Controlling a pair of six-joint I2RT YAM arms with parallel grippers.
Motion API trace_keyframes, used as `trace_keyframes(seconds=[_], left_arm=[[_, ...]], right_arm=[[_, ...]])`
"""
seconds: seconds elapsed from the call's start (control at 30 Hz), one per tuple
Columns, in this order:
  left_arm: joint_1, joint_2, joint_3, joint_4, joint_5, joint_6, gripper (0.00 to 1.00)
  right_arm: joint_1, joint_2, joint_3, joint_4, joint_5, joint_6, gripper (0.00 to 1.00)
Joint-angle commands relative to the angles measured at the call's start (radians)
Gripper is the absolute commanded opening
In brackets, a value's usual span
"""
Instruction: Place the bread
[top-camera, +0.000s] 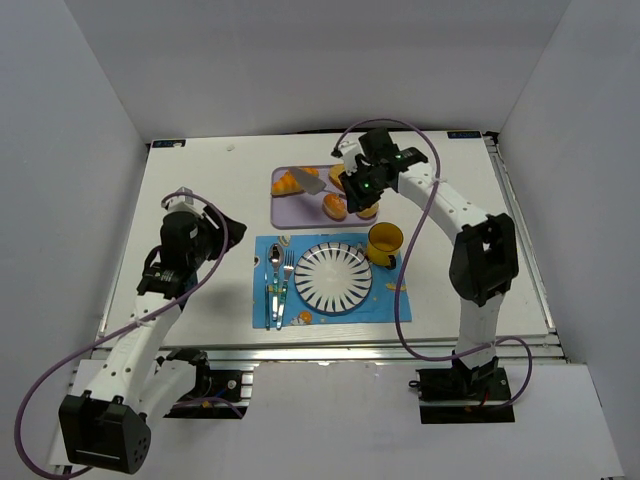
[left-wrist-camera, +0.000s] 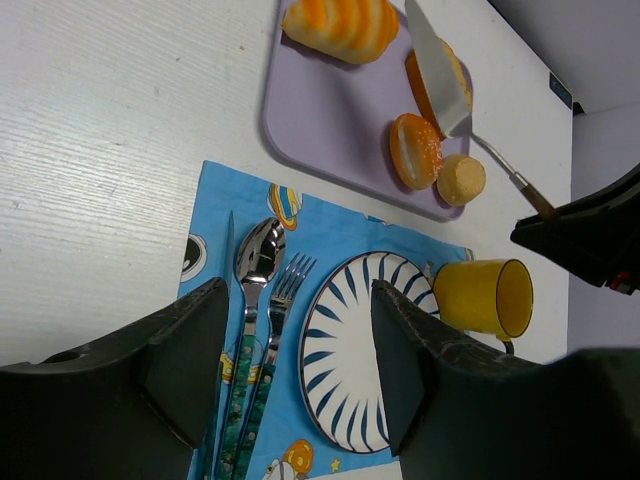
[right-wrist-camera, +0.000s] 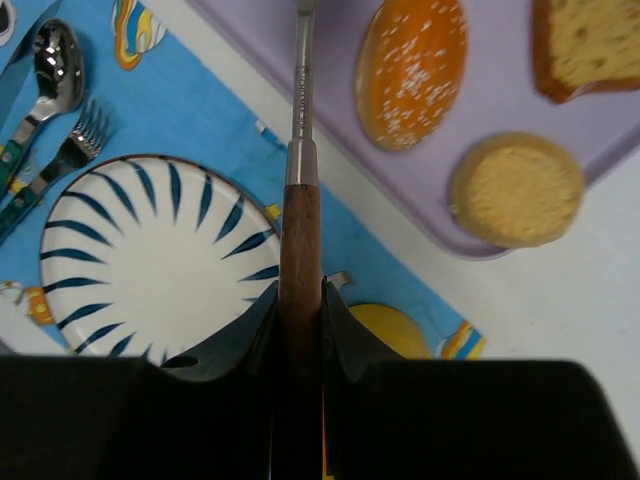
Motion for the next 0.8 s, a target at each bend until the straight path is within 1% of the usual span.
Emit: trace_keyframes(seconds=[0.0,0.07,0.2,0.3,0.37,0.77], left_arm=[[-0.005,-0.029,0.021,-0.029,-0.029,-0.005,0.68],[-0.003,-0.029,0.021,-0.032,-0.031,-0.006,0.68],[-0.005,-0.038,0.007,-0.034,-0.041,-0.020,0.68],[-0.003,-0.042,-0.008,-0.020,-0.041,-0.031,0.68],[-0.003,-0.035,-0.006,-0.023,-0.040,-0.029,0.69],[-0.003,0.004,0.021,-0.037,-0.044,-0.015,0.68]], right_arm=[[0.017,-0.006,0.040,-0.090,-0.052,0.108,0.00],[0.019,-0.006,0.017,-0.105,-0.086,0.114,0.00],[0.042,-0.014,-0.013,-0.118,-0.068,0.131,0.00],[0.043,0.007,-0.012,-0.145,-0.055,0.144,0.00],[0.044,0.014,-0.017,-0.141,-0.066,0.154,0.00],[0.070,0.086,0.017,-0.124,-0.012,0.259,0.00]])
